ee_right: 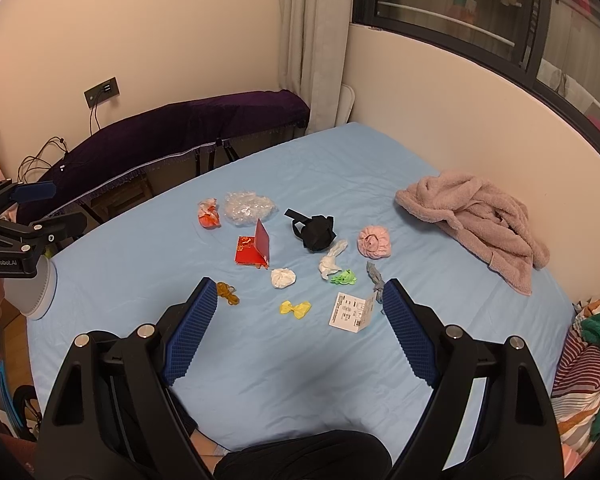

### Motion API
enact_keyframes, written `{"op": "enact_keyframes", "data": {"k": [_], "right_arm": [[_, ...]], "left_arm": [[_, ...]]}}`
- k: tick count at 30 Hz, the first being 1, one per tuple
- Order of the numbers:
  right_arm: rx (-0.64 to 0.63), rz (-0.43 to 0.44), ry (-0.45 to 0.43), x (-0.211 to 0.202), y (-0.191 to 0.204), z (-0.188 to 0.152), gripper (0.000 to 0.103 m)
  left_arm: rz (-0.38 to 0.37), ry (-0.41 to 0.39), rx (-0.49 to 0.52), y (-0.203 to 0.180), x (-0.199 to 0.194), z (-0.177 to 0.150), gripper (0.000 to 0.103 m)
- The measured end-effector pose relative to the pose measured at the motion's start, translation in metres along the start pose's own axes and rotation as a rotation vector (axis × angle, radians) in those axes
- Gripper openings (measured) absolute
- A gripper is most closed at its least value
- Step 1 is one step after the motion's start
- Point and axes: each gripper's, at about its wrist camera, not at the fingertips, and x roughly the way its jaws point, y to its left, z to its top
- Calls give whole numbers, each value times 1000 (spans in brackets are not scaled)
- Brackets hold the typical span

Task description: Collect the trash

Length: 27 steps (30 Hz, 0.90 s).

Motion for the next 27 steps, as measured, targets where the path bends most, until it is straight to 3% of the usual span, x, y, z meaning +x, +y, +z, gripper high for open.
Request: {"op": "enact_keyframes", "data": {"k": [27], "right_arm": [[0,5,-3,-1,0,0,82]], "left_arm": [[2,-3,2,-1,-2,-1,98]]}}
